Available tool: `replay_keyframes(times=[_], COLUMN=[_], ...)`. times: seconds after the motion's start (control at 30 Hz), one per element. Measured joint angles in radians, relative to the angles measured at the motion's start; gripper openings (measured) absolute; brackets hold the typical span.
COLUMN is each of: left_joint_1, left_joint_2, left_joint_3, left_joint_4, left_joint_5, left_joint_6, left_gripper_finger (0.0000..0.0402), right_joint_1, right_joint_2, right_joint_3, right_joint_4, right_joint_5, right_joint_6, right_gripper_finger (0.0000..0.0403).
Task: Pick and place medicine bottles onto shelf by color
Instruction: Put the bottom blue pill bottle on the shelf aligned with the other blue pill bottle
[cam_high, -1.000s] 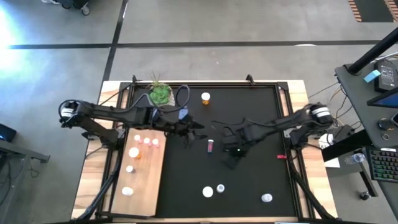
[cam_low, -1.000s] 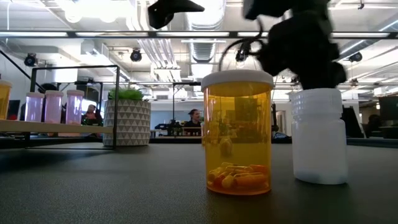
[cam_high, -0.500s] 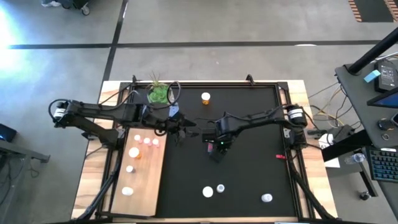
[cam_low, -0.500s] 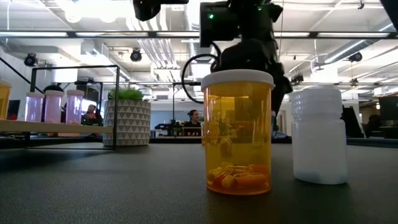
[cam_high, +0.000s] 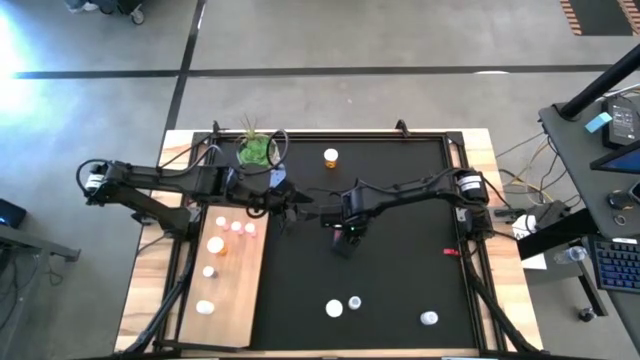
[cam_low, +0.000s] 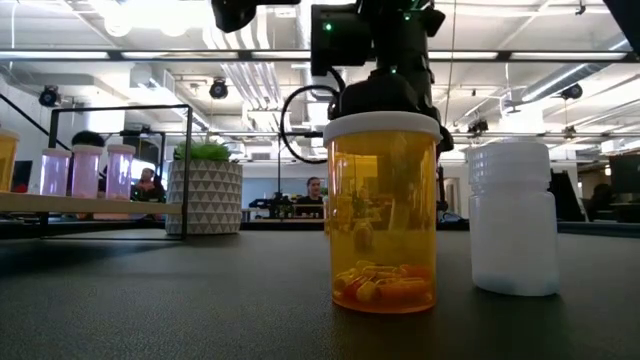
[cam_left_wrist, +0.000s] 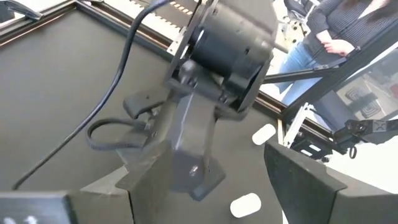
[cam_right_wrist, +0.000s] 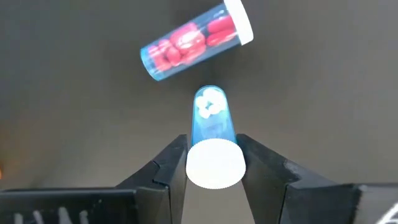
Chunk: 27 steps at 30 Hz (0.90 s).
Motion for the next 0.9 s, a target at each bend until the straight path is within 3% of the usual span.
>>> replay_keyframes(times=[0.9], left_joint_1=[0.0], left_joint_2=[0.001], left_joint_3=[-0.001], left_joint_4=[-0.035], left_joint_5=[0.0], left_joint_6=[-0.002], left_gripper_finger=[0.024], right_joint_1=[-0.004], right_joint_2=[-0.02], right_joint_3=[-0.015], right_joint_4=[-0.037], right_joint_5=[0.005], right_joint_6=[0.034], right_gripper_finger=[0.0121])
